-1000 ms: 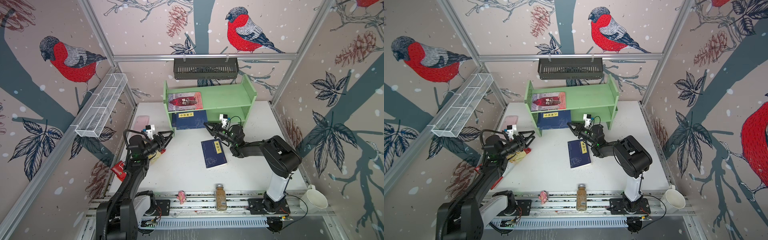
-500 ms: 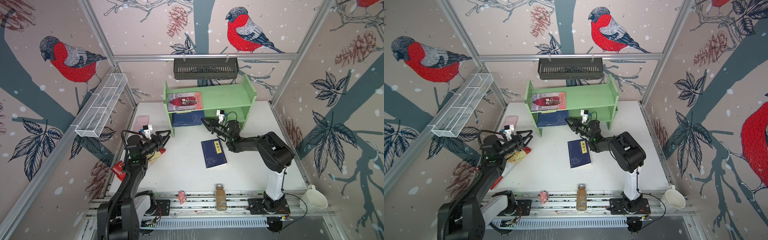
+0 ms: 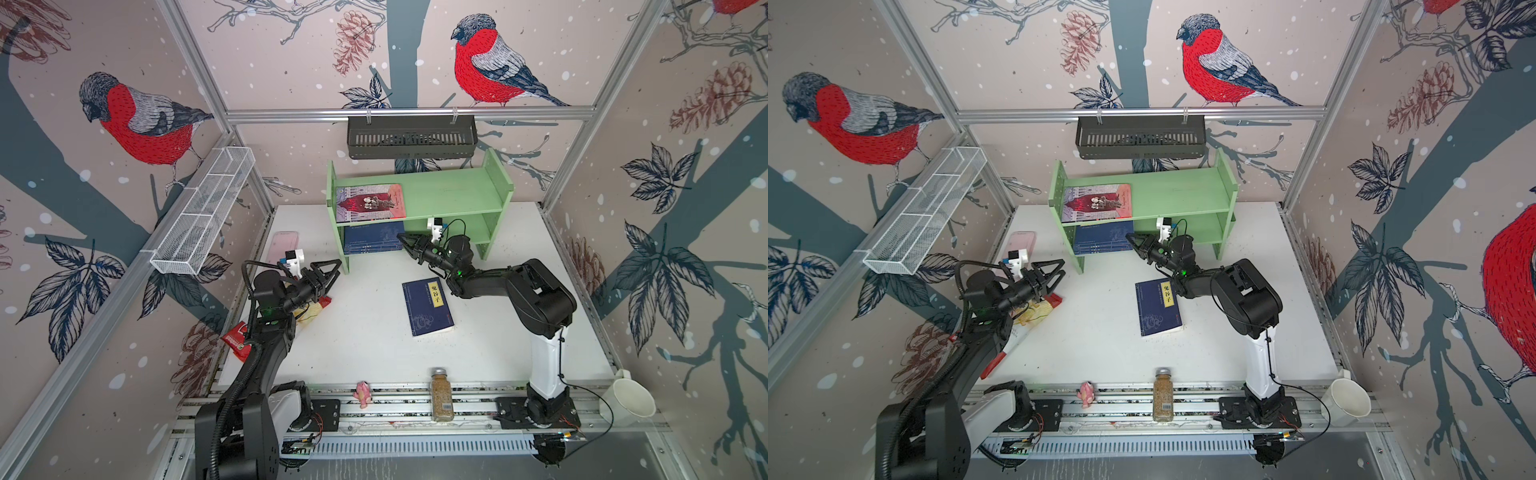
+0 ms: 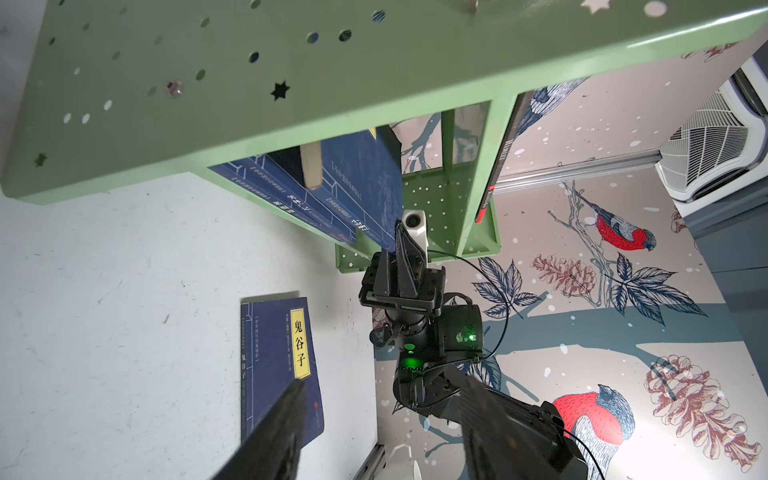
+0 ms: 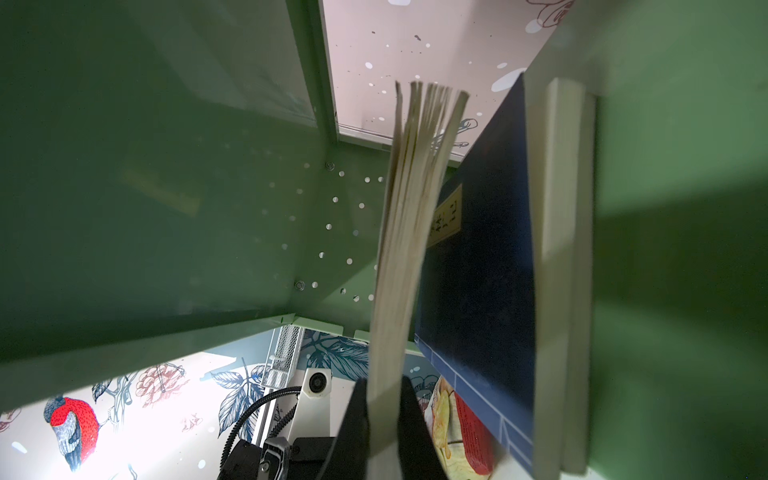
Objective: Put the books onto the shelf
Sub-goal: 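Insert the upright book into the shelf's lower tier with the right gripper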
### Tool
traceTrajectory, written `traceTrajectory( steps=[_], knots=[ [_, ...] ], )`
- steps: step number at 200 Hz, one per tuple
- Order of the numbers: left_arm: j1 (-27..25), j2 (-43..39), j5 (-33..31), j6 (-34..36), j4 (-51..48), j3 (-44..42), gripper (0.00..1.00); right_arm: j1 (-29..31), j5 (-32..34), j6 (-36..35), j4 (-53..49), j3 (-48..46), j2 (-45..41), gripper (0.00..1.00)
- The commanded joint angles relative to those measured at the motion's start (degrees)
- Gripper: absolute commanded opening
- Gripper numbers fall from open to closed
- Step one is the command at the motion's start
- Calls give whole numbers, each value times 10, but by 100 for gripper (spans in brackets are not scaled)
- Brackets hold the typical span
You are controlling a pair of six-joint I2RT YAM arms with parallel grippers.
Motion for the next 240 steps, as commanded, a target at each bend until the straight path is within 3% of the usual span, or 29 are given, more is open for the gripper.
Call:
traceTrajectory(
  steps=[1,125,189,240],
  knots=[
    [2,-1,9,-5,25,-1,60,-2,-3,-7,14,12,8,0],
    [5,-5,6,-16,38,-13,60,1,18,-9,-9,9,9,1],
    [5,-7,4,-17,40,-17,60,7,30,-39,-70,8,-8,2],
    [6,-8,4,-19,41,-17,61,7,37,-29,-50,3,-15,1]
  ],
)
